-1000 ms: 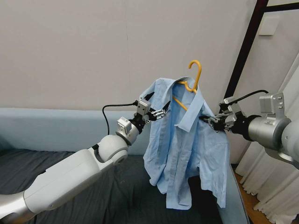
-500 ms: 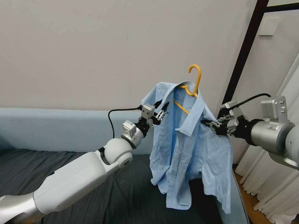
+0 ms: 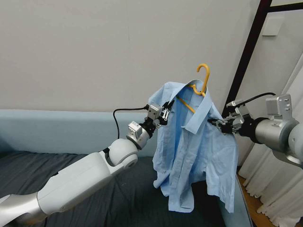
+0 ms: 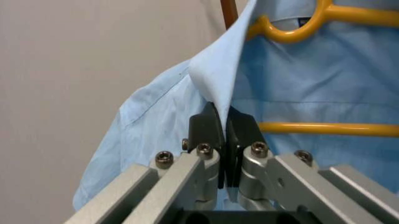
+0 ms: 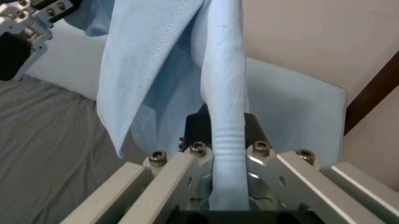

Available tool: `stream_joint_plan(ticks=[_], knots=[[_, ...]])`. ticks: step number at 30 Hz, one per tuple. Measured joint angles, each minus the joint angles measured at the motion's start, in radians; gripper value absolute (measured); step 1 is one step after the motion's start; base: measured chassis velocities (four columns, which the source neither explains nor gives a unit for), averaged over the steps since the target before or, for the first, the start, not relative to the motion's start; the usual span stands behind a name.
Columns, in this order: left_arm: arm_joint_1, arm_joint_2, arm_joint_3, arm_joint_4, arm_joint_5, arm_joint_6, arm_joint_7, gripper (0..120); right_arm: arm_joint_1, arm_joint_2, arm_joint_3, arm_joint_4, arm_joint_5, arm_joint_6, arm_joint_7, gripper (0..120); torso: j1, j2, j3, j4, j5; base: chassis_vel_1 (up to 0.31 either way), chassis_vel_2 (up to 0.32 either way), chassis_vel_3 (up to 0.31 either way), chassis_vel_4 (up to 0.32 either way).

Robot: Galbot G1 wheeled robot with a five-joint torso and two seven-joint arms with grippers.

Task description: Pick up the clothes from the sofa and hang them on the clothes hanger.

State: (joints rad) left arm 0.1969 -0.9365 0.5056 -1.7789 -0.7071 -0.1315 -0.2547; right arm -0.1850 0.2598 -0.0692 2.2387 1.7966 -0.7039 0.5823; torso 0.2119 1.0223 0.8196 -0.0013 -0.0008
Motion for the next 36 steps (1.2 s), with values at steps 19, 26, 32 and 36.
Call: stream_joint_plan(ticks=[19,26,32,36], knots=[[0.118,0.048,-0.048,-0.069,0.064,0.081,-0.188,43,-0.004,0.019,0.006,-0.013,-0.035,-0.006,0.052,1,0.000,0.000,0.000,-0.0001,0.0000,0.000,0.000,0.000,0.000],[0.397,0.096,-0.259,-0.168,0.093,0.080,-0.205,68,0.040,-0.008,0.012,-0.046,0.042,-0.027,0.072,1,0.000,0.000,0.000,-0.0004,0.0000,0.000,0.000,0.000,0.000],[0.721,0.104,-0.499,-0.235,0.190,0.027,-0.151,88,0.100,-0.058,0.007,-0.061,0.152,-0.029,0.127,1,0.000,0.000,0.000,0.0004,-0.0003,0.000,0.000,0.000,0.000],[0.945,0.062,-0.610,-0.265,0.266,-0.031,-0.123,99,0.106,-0.112,0.013,-0.071,0.178,-0.030,0.148,1,0.000,0.000,0.000,0.0002,-0.0001,0.000,0.000,0.000,0.000]])
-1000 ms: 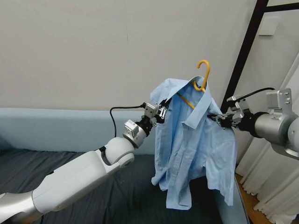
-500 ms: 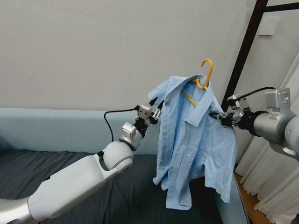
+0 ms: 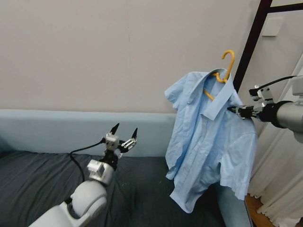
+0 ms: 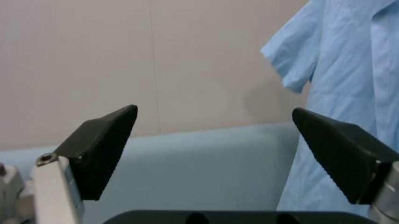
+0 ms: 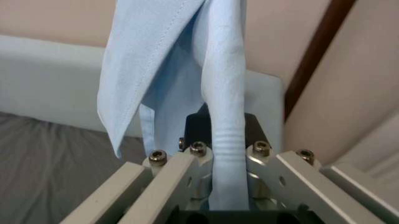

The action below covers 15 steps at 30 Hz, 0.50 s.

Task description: Pick up the clothes from the sofa and hang them on the clothes hanger.

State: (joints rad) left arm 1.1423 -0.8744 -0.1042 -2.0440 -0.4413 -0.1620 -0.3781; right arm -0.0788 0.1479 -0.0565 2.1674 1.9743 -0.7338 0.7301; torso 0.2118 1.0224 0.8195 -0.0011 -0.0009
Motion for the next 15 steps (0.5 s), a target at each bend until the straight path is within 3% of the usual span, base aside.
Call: stream_joint_plan(ticks=[2,4,6,9,15], knots=[[0.092,-0.036,-0.052,-0.009,0.040,-0.025,0.008,100,-0.008,-0.037,0.006,-0.001,0.000,0.000,0.004,1,0.000,0.000,0.000,-0.0002,0.0003,0.000,0.000,0.000,0.000],[0.208,-0.114,-0.129,-0.022,0.078,-0.046,0.022,100,-0.022,-0.102,0.012,-0.009,-0.003,0.000,0.014,1,0.000,0.000,0.000,-0.0004,0.0003,0.000,0.000,0.000,0.000],[0.223,-0.126,-0.139,-0.023,0.080,-0.049,0.023,100,-0.024,-0.110,0.012,-0.010,-0.005,0.000,0.016,1,0.000,0.000,0.000,-0.0005,0.0002,0.000,0.000,0.000,0.000],[0.331,-0.209,-0.211,-0.027,0.081,-0.081,0.042,100,-0.031,-0.171,0.014,-0.035,-0.031,0.000,0.034,1,0.000,0.000,0.000,-0.0004,0.0003,0.000,0.000,0.000,0.000],[0.448,-0.240,-0.276,-0.046,0.070,-0.123,0.083,100,-0.033,-0.230,0.016,-0.073,-0.048,0.000,0.067,1,0.000,0.000,0.000,-0.0001,0.0004,0.000,0.000,0.000,0.000]])
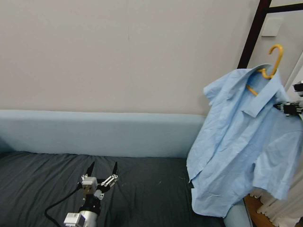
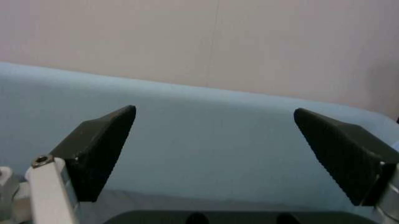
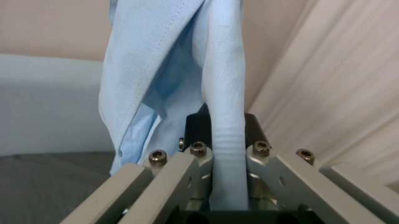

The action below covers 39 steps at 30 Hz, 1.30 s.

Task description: Pick up the clothes from the sofa and hang them on the clothes hanger.

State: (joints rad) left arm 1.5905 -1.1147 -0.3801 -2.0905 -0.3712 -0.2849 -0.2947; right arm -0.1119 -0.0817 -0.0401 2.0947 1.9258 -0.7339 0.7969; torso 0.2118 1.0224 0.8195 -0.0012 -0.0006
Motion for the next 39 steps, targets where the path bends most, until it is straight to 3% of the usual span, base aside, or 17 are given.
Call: stream_joint_plan(ticks=[10,24,29,39], knots=[[0.069,-0.007,-0.027,-0.007,0.016,-0.024,0.043,100,-0.021,-0.044,-0.004,-0.083,-0.047,0.000,0.052,1,0.000,0.000,0.000,-0.0001,-0.0003,0.000,0.000,0.000,0.000],[0.064,-0.011,-0.011,0.008,0.039,-0.027,0.043,100,-0.052,0.072,-0.046,-0.374,-0.330,0.000,-0.114,1,0.000,0.000,0.000,-0.0004,0.0000,0.000,0.000,0.000,0.000],[0.062,-0.011,-0.010,0.009,0.038,-0.027,0.042,100,-0.031,0.181,-0.057,-0.537,-0.554,0.000,-0.271,1,0.000,0.000,0.000,-0.0004,-0.0003,0.000,0.000,0.000,0.000],[0.061,-0.010,-0.009,0.009,0.037,-0.027,0.042,100,0.018,0.382,-0.108,-0.672,-0.875,0.077,-0.373,1,0.000,0.000,0.000,-0.0005,-0.0007,0.000,0.000,0.000,0.000]])
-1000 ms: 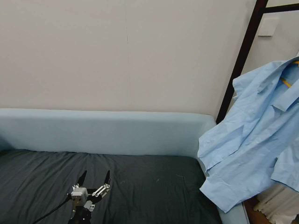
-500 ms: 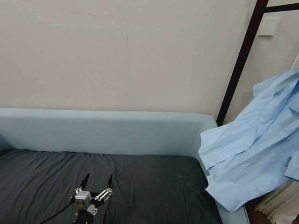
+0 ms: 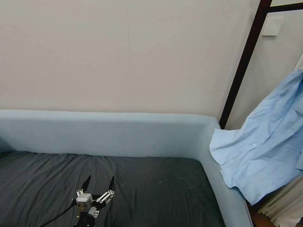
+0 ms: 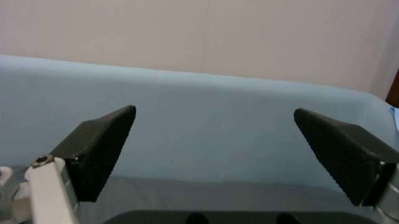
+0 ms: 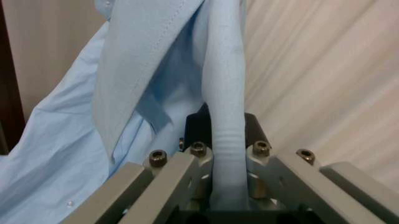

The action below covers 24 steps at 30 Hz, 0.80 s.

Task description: Pick up the clothes from the sofa and hang them on the clothes hanger.

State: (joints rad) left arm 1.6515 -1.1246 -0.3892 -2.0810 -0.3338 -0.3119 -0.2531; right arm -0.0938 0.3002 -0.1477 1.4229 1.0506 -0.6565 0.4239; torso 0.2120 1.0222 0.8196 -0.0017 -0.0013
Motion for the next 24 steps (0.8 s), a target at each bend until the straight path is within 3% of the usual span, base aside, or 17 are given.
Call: stream_joint_plan(ticks=[6,11,16,24], knots=[[0.000,0.000,0.000,0.000,0.000,0.000,-0.001,100,0.087,0.126,-0.074,-0.071,-0.051,0.036,0.020,1,0.000,0.000,0.000,0.0007,0.0009,0.000,0.000,0.000,0.000],[-0.001,0.000,0.001,0.000,-0.001,0.000,-0.001,100,0.266,0.244,-0.177,-0.171,-0.084,0.068,0.041,1,0.000,0.000,0.000,0.0007,0.0000,0.000,0.000,0.000,0.000],[0.000,0.001,0.001,0.000,-0.001,0.001,-0.001,100,0.392,0.280,-0.293,-0.228,-0.153,0.091,0.019,1,0.000,0.000,0.000,0.0004,0.0001,0.000,0.000,0.000,0.000],[0.000,0.001,0.001,0.000,-0.001,0.001,-0.001,100,0.480,0.281,-0.405,-0.242,-0.249,0.109,-0.019,1,0.000,0.000,0.000,-0.0002,0.0008,0.000,0.000,0.000,0.000]])
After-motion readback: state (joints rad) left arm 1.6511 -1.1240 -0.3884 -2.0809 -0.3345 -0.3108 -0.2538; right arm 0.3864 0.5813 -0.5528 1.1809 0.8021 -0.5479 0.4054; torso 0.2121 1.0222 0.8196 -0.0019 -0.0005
